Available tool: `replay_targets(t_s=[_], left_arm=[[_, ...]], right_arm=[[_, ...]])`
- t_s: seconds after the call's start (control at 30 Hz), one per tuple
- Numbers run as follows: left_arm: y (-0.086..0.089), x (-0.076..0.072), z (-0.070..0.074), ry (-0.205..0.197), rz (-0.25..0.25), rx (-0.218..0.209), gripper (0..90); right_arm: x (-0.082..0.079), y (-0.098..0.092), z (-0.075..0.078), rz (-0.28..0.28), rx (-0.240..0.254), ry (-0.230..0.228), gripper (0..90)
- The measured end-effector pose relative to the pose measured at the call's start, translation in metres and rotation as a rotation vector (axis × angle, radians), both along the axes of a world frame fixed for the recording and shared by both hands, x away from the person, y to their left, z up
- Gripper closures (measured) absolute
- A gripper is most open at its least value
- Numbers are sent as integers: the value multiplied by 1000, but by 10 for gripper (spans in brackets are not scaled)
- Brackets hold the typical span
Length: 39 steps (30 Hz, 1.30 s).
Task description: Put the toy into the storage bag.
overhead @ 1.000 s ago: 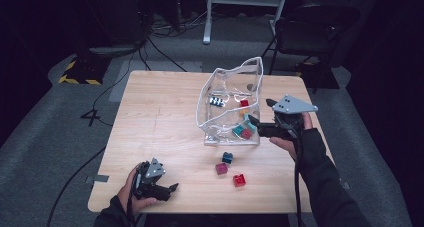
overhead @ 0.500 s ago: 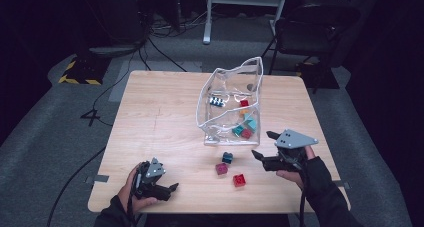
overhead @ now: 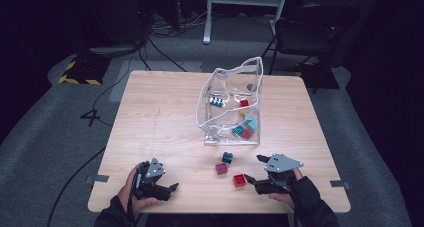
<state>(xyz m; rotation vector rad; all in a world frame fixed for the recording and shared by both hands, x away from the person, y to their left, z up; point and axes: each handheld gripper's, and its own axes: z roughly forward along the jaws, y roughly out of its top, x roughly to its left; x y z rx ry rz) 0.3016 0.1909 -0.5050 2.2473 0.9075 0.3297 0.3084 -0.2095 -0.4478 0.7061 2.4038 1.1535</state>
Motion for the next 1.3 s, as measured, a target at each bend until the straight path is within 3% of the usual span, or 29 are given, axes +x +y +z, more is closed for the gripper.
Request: replay_targets(t_s=[0.13, 0.57, 0.97, 1.17, 1.3], left_arm=[[0, 0, 0, 1, 1, -1, 104], [0, 0, 0, 2, -4, 1, 103], [0, 0, 0, 1, -3, 2, 103], [0, 0, 0, 1, -3, 2, 103], [0, 0, 0, 1, -4, 1, 103]], right_arm=[[-3, 4, -13, 21, -12, 26, 236], [-4, 12, -33, 87, -34, 76, 237], [8, 24, -54, 119, -36, 127, 253], [11, 25, -57, 121, -25, 138, 267], [11, 26, -57, 134, -17, 138, 338]])
